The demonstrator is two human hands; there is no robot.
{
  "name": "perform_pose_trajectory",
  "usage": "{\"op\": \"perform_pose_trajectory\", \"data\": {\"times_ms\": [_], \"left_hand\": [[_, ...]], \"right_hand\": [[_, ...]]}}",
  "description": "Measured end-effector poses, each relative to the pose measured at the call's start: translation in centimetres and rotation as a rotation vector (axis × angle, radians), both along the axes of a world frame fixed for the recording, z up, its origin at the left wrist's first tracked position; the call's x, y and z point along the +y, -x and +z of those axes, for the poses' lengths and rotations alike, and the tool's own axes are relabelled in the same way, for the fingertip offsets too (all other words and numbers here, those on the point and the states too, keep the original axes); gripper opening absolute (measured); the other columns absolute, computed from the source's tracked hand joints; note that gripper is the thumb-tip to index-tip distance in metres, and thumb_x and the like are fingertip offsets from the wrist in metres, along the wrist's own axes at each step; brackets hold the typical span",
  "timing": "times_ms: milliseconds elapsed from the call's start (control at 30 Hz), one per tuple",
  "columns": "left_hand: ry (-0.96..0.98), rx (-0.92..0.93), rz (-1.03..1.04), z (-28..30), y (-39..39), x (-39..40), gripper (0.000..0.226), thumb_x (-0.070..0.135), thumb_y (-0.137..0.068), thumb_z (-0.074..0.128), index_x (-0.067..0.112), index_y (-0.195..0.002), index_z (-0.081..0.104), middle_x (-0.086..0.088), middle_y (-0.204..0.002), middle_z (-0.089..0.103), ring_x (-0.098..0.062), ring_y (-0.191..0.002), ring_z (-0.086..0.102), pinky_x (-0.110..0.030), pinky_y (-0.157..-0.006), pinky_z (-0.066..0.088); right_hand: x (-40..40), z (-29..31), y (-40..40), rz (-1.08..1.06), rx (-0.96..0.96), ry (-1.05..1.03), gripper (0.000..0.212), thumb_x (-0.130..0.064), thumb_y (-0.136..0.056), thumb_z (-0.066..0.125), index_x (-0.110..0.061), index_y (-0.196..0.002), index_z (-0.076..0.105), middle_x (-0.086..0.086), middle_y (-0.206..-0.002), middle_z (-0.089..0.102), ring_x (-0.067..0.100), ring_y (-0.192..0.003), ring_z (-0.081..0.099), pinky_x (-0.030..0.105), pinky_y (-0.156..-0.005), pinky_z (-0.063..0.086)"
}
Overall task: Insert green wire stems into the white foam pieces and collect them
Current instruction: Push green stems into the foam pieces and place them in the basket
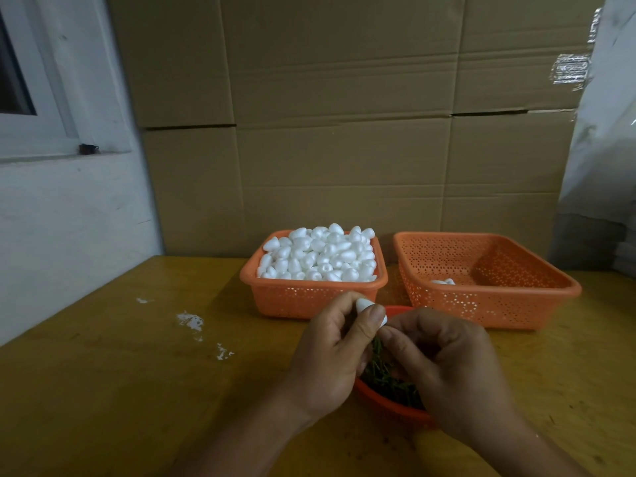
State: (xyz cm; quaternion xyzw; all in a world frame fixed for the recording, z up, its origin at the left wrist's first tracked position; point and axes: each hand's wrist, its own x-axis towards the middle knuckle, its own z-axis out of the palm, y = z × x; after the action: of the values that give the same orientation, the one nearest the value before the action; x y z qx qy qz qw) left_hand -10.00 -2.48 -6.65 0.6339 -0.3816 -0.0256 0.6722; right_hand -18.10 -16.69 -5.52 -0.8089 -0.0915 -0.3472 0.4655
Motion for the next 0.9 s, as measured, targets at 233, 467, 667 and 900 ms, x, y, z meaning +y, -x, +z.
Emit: {"op": "perform_pose_trajectory", "data": {"times_ms": [233, 467, 667, 900], "left_hand": [[0.041, 0.017, -0.009, 0.3, 0.12, 0.24, 0.029, 0.045, -0.096, 0.06, 0.019, -0.083, 0.058, 0.007, -0.055, 0.046, -0.009, -0.047, 0.043, -0.017, -0.044, 0.036], [0.082, 0.054, -0.014, 0.17, 0.22, -0.05, 0.035, 0.045, -0.093, 0.064, 0.01, -0.091, 0.064, 0.001, -0.06, 0.05, -0.009, -0.047, 0.047, -0.021, -0.041, 0.037], [0.082, 0.049, -0.033, 0.11, -0.01, 0.09, 0.018, 0.039, -0.095, 0.066, 0.021, -0.094, 0.071, 0.001, -0.061, 0.05, -0.01, -0.05, 0.047, -0.022, -0.043, 0.038], [0.087, 0.025, -0.044, 0.2, 0.27, 0.01, 0.01, 0.03, -0.096, 0.064, 0.023, -0.098, 0.071, 0.009, -0.061, 0.052, -0.004, -0.05, 0.045, -0.016, -0.044, 0.037]], "right_hand": [[0.15, -0.12, -0.1, 0.025, 0.007, -0.032, 0.008, -0.037, -0.084, 0.067, -0.031, -0.081, 0.072, -0.005, -0.06, 0.069, 0.015, -0.051, 0.063, 0.036, -0.049, 0.053], [-0.11, -0.49, -0.43, -0.007, 0.064, -0.026, 0.014, -0.021, -0.09, 0.072, -0.034, -0.083, 0.072, -0.002, -0.062, 0.07, 0.016, -0.051, 0.062, 0.037, -0.05, 0.051], [-0.04, -0.51, -0.46, -0.004, 0.073, -0.026, 0.014, -0.02, -0.091, 0.07, -0.032, -0.083, 0.071, -0.001, -0.066, 0.072, 0.018, -0.054, 0.065, 0.046, -0.056, 0.055], [0.1, -0.53, -0.49, 0.042, 0.054, -0.019, 0.02, -0.016, -0.094, 0.068, -0.034, -0.084, 0.067, -0.008, -0.065, 0.073, 0.012, -0.052, 0.065, 0.028, -0.049, 0.051]]}}
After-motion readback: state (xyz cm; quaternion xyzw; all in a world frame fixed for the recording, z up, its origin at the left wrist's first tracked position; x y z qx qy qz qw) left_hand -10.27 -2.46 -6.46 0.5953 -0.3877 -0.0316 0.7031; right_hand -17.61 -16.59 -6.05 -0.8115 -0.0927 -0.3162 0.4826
